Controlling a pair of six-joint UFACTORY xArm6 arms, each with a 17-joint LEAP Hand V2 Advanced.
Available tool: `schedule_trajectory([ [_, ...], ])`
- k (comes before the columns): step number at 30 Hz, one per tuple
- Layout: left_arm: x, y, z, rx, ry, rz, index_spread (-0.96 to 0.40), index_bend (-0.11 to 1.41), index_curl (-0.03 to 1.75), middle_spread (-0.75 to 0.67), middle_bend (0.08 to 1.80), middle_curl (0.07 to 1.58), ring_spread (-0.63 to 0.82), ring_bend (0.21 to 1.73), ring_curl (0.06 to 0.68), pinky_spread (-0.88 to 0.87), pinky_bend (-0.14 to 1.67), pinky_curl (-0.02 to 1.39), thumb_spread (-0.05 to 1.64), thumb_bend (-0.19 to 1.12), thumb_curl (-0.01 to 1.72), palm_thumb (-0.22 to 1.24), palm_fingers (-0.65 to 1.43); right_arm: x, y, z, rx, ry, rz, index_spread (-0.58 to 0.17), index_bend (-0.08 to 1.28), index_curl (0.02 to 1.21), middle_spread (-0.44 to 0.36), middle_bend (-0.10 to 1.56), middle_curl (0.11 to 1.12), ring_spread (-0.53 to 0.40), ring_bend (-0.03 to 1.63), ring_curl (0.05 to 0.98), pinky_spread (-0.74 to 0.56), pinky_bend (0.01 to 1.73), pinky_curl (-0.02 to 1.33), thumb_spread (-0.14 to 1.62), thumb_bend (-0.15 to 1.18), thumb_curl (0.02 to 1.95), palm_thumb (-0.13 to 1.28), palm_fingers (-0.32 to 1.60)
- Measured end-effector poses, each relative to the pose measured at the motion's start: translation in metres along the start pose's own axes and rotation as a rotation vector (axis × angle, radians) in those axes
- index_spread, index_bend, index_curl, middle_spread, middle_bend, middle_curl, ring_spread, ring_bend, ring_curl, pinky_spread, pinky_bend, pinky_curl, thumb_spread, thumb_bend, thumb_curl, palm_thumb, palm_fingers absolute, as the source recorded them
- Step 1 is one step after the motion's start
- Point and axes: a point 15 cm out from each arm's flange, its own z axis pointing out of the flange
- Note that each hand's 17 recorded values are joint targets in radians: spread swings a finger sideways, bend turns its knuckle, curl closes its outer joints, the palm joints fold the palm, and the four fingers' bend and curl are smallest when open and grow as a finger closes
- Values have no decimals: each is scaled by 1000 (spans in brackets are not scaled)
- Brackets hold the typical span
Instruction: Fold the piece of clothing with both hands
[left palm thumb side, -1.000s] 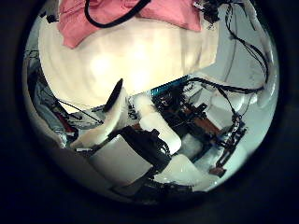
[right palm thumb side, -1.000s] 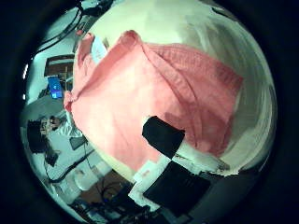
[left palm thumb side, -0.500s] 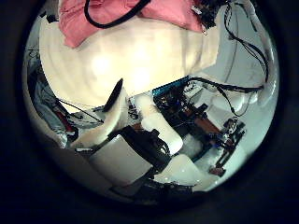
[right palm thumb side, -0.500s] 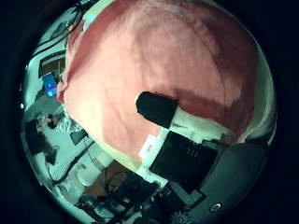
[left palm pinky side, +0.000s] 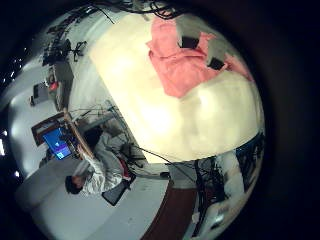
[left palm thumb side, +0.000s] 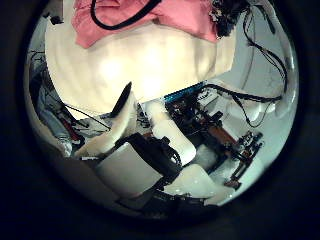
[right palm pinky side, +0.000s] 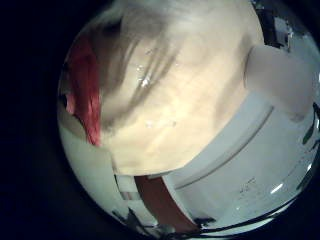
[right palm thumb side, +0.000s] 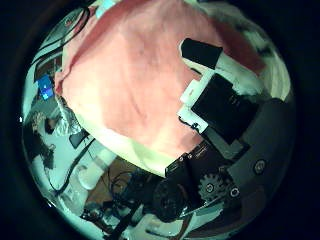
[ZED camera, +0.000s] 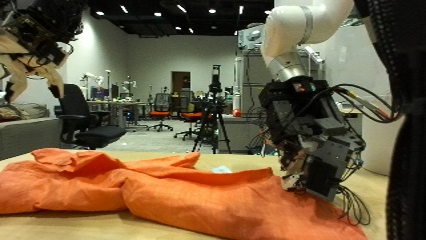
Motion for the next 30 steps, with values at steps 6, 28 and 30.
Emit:
schedule_trajectory([
  [6, -9, 7, 0, -3, -8, -14, -31, 158, 299, -95, 314, 429, -62, 687, 268, 5, 393, 385, 1073, -22, 307, 492, 257, 23, 38, -28, 36, -6, 7, -277, 1075, 803, -150, 1264, 785, -220, 1327, 649, -278, 1299, 657, 963, 158, 603, 1099, 1165],
  [28, -14, 25, 11, -4, 11, -21, -33, 160, 308, -98, 309, 429, -74, 702, 269, 0, 414, 379, 1073, -22, 307, 492, 256, 44, 100, -57, 62, -95, -27, -284, 732, 781, -163, 1100, 718, -241, 1275, 668, -394, 1148, 712, 1068, -88, 554, 664, 280],
  [30, -15, 26, 10, -1, 8, -22, -33, 159, 308, -97, 306, 428, -75, 704, 270, 0, 416, 379, 1073, -22, 307, 492, 255, 40, 102, -39, 30, -103, -31, -296, 608, 692, -161, 987, 658, -205, 1135, 601, -301, 972, 632, 1064, -78, 503, 580, -80],
])
